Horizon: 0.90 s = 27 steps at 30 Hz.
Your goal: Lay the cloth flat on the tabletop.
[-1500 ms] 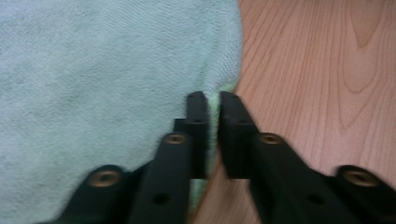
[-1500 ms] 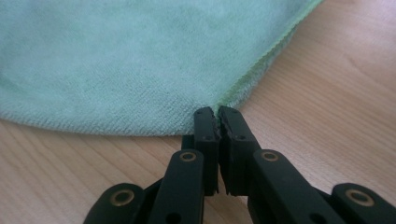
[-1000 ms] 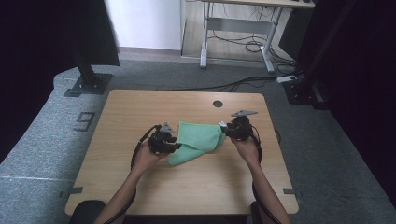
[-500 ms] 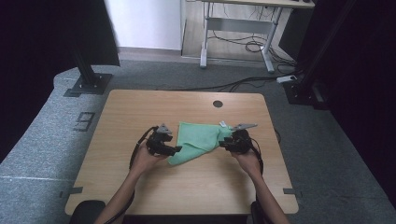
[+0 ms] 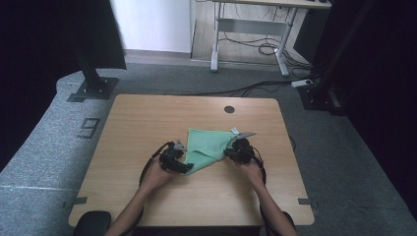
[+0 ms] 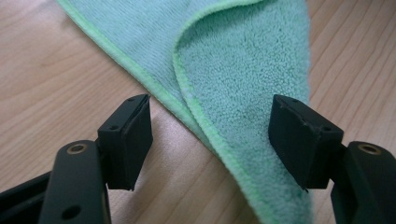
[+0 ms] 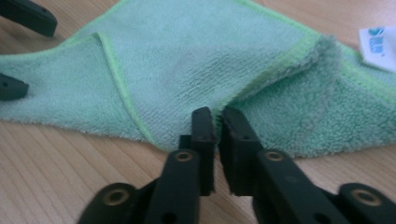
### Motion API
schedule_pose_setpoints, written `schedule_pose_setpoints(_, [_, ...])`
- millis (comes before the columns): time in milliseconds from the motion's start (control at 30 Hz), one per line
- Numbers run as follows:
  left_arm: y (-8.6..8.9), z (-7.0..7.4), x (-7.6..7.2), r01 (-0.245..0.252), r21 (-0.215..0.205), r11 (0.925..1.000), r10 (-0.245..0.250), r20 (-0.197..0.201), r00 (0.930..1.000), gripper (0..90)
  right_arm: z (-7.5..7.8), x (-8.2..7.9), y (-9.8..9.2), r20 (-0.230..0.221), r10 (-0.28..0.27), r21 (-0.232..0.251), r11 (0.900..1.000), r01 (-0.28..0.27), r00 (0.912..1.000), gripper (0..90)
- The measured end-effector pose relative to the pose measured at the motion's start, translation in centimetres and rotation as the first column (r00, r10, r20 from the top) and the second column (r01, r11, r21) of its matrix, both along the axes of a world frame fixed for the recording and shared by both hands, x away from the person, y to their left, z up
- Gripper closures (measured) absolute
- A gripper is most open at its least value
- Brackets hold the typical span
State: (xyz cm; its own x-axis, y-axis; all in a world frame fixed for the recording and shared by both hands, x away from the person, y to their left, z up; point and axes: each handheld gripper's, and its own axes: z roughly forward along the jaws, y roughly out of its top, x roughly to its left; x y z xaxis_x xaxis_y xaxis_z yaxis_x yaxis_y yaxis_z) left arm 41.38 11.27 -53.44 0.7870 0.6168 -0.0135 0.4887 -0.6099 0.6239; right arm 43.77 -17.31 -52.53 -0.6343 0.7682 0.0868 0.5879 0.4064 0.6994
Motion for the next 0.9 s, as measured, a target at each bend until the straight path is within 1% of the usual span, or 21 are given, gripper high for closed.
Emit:
schedule_pose_setpoints(100, [0.1,0.3,0.0,0.005,-0.008,1.0000,-0.005,0.003,1.0000,30.5,0.7,-0.4,-0.1,0.027,0.002,0.004,1.000,-0.002,0.9996,87.4])
schedule_pose_setpoints(167, [0.3,0.9,0.2,0.006,-0.037,0.9993,-0.005,0.005,1.0000,30.2,1.3,-0.8,-0.3,0.045,0.006,0.013,1.000,-0.006,0.9990,87.6])
schedule_pose_setpoints(267, [0.8,2.1,0.6,-0.007,-0.091,0.9958,0.008,0.009,0.9999,30.2,2.4,-1.5,-0.8,0.065,0.022,0.013,1.000,-0.023,0.9977,88.3])
schedule_pose_setpoints(300, [0.9,2.6,0.9,-0.011,-0.097,0.9952,0.013,0.013,0.9998,30.1,2.7,-1.7,-1.0,0.071,0.024,0.011,1.000,-0.025,0.9972,88.6])
schedule_pose_setpoints(400, [1.1,3.8,1.6,-0.026,-0.085,0.9960,0.029,0.041,0.9987,29.7,3.2,-2.4,-1.7,0.074,0.031,0.019,0.999,-0.032,0.9968,88.8])
schedule_pose_setpoints(500, [1.0,4.5,2.5,-0.046,-0.086,0.9952,0.051,0.057,0.9970,29.6,3.4,-3.0,-2.3,0.068,0.030,0.017,0.999,-0.031,0.9972,88.6])
schedule_pose_setpoints(567, [0.9,4.6,3.0,-0.063,-0.075,0.9952,0.069,0.071,0.9951,29.6,3.2,-3.1,-2.6,0.061,0.029,0.021,0.999,-0.031,0.9977,85.1])
schedule_pose_setpoints(600, [0.8,4.5,3.3,-0.071,-0.072,0.9949,0.077,0.079,0.9939,29.3,3.1,-3.1,-2.6,0.063,0.028,0.021,0.999,-0.029,0.9976,81.0])
schedule_pose_setpoints(667, [0.7,4.1,3.8,-0.089,-0.075,0.9932,0.095,0.087,0.9916,28.5,2.8,-2.9,-2.3,0.058,0.042,0.023,0.999,-0.043,0.9974,74.3])
schedule_pose_setpoints(733, [0.6,3.6,4.3,-0.105,-0.064,0.9924,0.111,0.096,0.9892,28.1,2.5,-2.8,-1.6,0.047,0.062,0.032,0.997,-0.063,0.9970,69.6])
schedule_pose_setpoints(800, [0.6,3.1,4.8,-0.121,-0.059,0.9909,0.126,0.096,0.9873,28.0,2.2,-2.6,-0.6,0.037,0.090,0.028,0.995,-0.091,0.9953,65.7])
schedule_pose_setpoints(833, [0.5,2.8,5.1,-0.128,-0.062,0.9898,0.133,0.096,0.9864,28.0,2.0,-2.5,0.0,0.036,0.099,0.023,0.995,-0.100,0.9945,64.7])
schedule_pose_setpoints(900, [0.5,2.3,5.5,-0.139,-0.087,0.9865,0.146,0.085,0.9855,28.0,1.7,-2.2,1.1,0.027,0.113,0.012,0.993,-0.114,0.9932,61.5])
